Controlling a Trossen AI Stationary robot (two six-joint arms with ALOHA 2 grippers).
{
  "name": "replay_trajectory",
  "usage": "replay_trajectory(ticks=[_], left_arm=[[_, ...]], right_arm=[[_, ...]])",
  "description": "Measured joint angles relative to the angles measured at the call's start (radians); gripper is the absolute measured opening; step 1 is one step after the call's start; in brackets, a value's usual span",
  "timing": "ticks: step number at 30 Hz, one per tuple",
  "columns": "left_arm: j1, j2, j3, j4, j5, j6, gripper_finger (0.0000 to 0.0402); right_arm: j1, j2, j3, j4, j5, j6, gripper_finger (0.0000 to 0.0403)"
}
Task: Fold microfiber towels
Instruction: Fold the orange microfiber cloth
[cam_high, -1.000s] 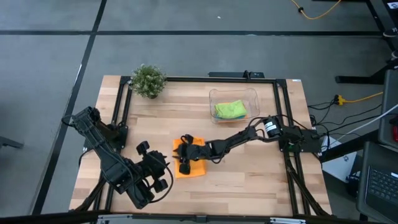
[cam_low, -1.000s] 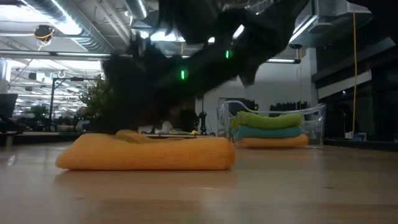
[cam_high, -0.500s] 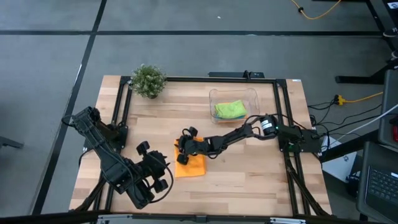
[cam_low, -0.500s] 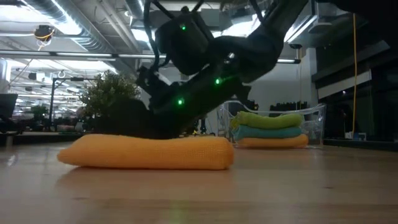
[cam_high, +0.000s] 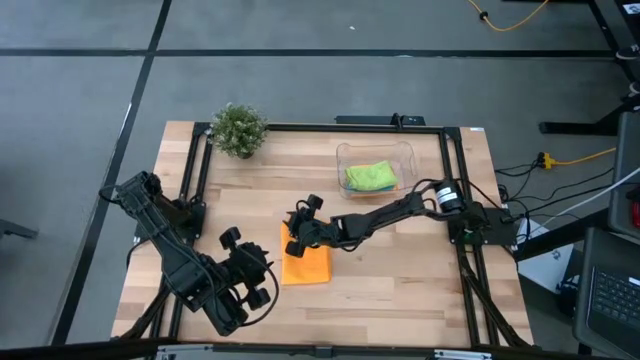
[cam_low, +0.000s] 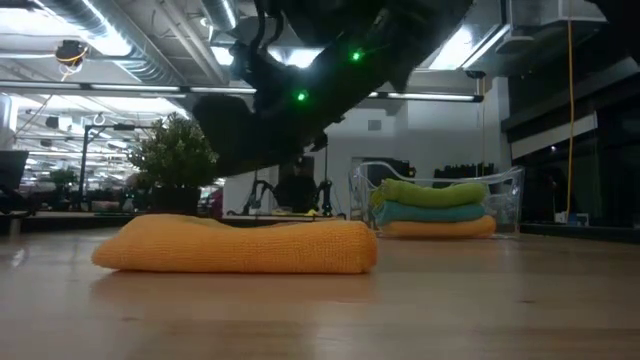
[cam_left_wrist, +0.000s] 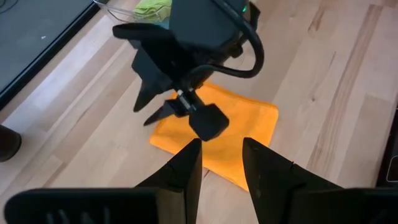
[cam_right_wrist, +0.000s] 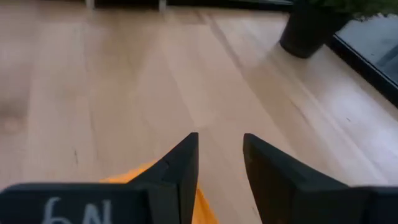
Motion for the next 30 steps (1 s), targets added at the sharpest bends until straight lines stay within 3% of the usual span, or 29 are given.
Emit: replay_trajectory(ticks=[9, 17, 23, 26, 30], left_arm=[[0.000, 0.000, 0.000, 0.001, 0.000, 0.000, 0.0108], [-0.001, 0.000, 0.000, 0.002, 0.000, 0.000, 0.0108], [0.005, 0.000, 0.000, 0.005, -0.004, -0.001, 0.0108], [0.012, 0.000, 0.000, 0.009, -0.003, 0.002, 0.0108], [0.032, 0.000, 0.000, 0.046, -0.005, 0.002, 0.0108]], right_arm=[[0.009, 0.058, -0.004, -0.075, -0.032, 0.176, 0.0129], [0.012, 0.096, 0.001, -0.127, -0.014, 0.202, 0.0129], [0.045, -0.066, 0.022, -0.283, -0.053, 0.120, 0.0129], [0.072, -0.193, 0.052, -0.482, -0.104, 0.084, 0.0129], [0.113, -0.354, 0.069, -0.718, -0.230, 0.161, 0.0129]])
